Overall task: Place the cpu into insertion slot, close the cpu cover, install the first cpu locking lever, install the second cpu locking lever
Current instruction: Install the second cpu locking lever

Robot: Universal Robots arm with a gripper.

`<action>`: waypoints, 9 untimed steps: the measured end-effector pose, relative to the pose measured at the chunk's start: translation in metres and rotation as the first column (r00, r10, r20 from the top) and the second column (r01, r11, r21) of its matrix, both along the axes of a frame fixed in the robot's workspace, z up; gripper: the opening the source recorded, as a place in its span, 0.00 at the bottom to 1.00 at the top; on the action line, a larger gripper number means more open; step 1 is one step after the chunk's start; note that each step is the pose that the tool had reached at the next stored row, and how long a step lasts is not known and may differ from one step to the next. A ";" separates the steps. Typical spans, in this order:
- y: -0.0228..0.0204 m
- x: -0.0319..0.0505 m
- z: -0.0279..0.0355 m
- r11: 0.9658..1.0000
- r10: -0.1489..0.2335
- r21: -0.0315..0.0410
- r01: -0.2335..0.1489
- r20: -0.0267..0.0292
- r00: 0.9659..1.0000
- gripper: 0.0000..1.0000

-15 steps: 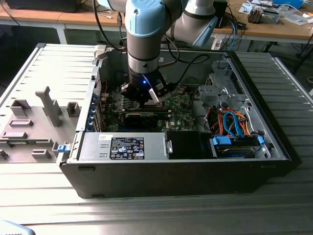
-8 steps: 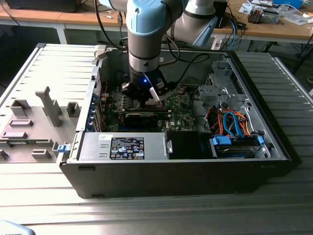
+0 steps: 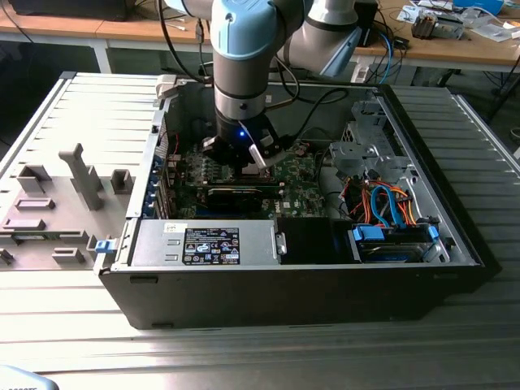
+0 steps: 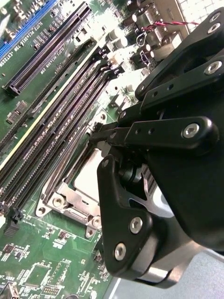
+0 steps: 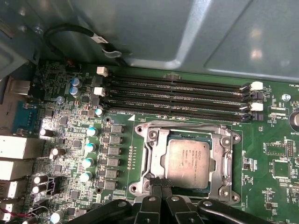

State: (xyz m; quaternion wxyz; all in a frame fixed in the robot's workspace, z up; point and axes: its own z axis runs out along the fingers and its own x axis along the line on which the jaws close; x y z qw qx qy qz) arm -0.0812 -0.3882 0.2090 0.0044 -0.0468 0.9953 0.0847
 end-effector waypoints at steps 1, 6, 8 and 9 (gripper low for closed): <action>0.0001 0.0001 0.0001 1.000 0.000 0.000 0.000 0.000 1.000 0.11; 0.0013 0.0022 0.0022 1.000 0.000 0.000 0.000 0.000 1.000 0.11; 0.0019 0.0041 0.0030 1.000 0.000 0.000 0.000 -0.001 1.000 0.11; 0.0021 0.0049 0.0034 1.000 0.000 0.000 0.000 -0.001 1.000 0.11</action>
